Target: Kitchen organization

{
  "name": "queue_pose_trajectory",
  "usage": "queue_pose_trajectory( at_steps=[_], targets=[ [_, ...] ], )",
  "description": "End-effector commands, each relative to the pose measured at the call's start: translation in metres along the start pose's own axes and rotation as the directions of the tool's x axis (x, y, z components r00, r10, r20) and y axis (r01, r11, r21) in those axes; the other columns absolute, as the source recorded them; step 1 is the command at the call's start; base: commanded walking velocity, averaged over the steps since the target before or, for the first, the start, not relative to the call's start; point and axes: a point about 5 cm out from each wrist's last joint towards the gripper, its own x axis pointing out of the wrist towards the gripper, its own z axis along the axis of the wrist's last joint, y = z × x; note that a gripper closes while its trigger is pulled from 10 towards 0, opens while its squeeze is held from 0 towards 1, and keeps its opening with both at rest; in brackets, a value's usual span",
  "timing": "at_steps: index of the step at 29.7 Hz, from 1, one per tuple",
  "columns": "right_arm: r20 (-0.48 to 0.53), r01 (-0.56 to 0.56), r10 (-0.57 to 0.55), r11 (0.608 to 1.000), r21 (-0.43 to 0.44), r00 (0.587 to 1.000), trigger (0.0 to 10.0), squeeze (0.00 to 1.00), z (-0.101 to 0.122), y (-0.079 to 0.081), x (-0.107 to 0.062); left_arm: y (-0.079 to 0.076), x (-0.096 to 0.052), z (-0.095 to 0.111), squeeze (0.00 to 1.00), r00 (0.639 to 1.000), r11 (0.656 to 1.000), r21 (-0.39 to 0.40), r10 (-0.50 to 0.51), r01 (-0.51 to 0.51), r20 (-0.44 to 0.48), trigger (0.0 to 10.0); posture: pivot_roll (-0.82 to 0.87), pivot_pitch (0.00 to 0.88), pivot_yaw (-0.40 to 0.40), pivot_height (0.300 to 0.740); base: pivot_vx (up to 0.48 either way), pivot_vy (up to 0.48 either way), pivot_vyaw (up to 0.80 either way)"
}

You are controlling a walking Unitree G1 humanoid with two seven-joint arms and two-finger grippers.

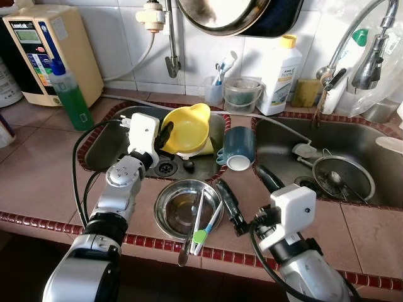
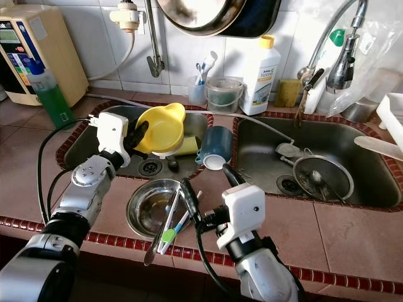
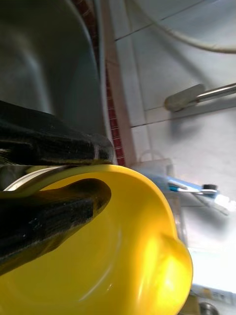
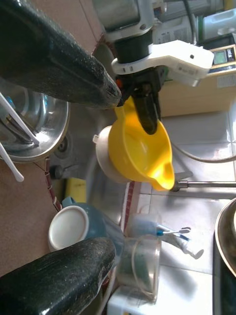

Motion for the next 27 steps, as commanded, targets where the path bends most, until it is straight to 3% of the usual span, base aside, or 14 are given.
queue_pose_trajectory(
  at_steps=[1,8,27],
  targets=[
    [0.002,-0.012,0.012,1.0,0.008,1.0,10.0,0.0,0.006,0.006,-0.004,0.005,0.004,0.004,0.0,1.0,1.0,0.026,-0.006,0.006,-0.006,10.0,-0.35,0.091,0.064,0.74,0.0,0.0,0.0],
    [-0.049,0.025,-0.025,1.0,0.017,0.998,10.0,0.0,0.006,0.009,-0.017,0.012,0.0,-0.008,0.0,0.997,0.999,0.021,0.026,-0.025,-0.073,10.0,-0.36,0.15,0.061,0.74,0.0,0.0,0.0],
    [-0.129,0.037,-0.03,0.998,0.05,0.991,10.0,0.0,0.006,0.021,-0.036,0.024,0.005,-0.003,0.0,0.992,0.996,0.057,0.074,-0.068,-0.099,10.0,-0.38,0.213,0.06,0.74,0.0,0.0,0.0]
  ],
)
